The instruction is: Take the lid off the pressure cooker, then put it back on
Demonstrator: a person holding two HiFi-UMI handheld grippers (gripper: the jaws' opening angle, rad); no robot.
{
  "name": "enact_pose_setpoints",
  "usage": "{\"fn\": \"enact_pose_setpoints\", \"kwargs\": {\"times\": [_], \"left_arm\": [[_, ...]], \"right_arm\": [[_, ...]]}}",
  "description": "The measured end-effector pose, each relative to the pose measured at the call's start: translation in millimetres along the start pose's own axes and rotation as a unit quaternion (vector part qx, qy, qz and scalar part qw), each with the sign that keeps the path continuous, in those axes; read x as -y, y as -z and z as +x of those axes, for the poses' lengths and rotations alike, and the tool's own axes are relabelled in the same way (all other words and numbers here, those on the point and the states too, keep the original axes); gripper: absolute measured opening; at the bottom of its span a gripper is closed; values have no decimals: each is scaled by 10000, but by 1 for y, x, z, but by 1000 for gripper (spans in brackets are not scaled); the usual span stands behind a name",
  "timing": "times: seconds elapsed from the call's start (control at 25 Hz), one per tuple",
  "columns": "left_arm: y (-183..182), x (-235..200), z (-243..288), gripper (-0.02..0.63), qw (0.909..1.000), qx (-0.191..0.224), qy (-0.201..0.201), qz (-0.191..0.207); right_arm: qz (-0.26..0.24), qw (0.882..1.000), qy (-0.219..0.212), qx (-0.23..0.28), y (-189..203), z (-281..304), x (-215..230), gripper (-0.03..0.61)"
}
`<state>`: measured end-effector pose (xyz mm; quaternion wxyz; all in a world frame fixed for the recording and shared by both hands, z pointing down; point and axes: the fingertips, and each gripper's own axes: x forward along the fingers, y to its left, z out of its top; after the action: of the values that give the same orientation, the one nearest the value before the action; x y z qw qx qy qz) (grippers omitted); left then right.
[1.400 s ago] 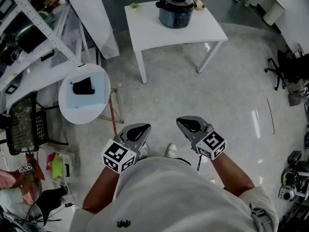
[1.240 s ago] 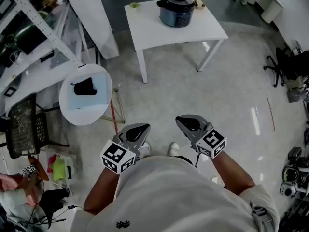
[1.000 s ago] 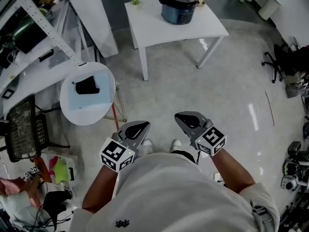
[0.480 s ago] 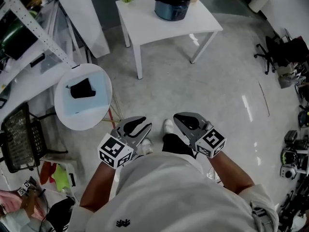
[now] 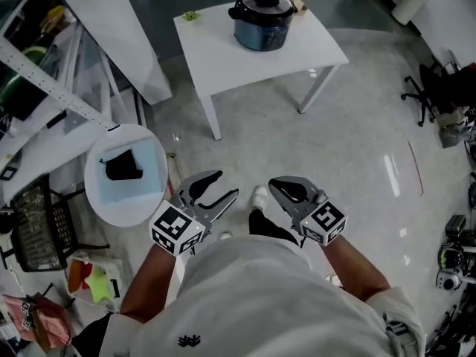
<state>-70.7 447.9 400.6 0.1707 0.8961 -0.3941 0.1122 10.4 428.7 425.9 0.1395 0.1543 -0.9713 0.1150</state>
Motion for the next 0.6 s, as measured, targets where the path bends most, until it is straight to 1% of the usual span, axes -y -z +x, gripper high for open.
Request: {"fn": "enact_pose_setpoints", "kwargs": {"times": [0.16,0.32,0.48,0.6], "left_arm": [[-46,-28,53,256,9999,43,33,136],[-84,-64,98,259,9998,115,-90,156],[-109,-96,137,273,9991,129,-198,341],[-125,-117,161,290,9987,63,-194,463]], "right_arm": [[-24,10000,-72,24,-20,0,66,21],[-40,9999,-108,35,-34,-3,122,20],[-9,9999,-160,-38,-32,-6,166,18],[17,9999,-119,-81,-28,-7,193,16]]}}
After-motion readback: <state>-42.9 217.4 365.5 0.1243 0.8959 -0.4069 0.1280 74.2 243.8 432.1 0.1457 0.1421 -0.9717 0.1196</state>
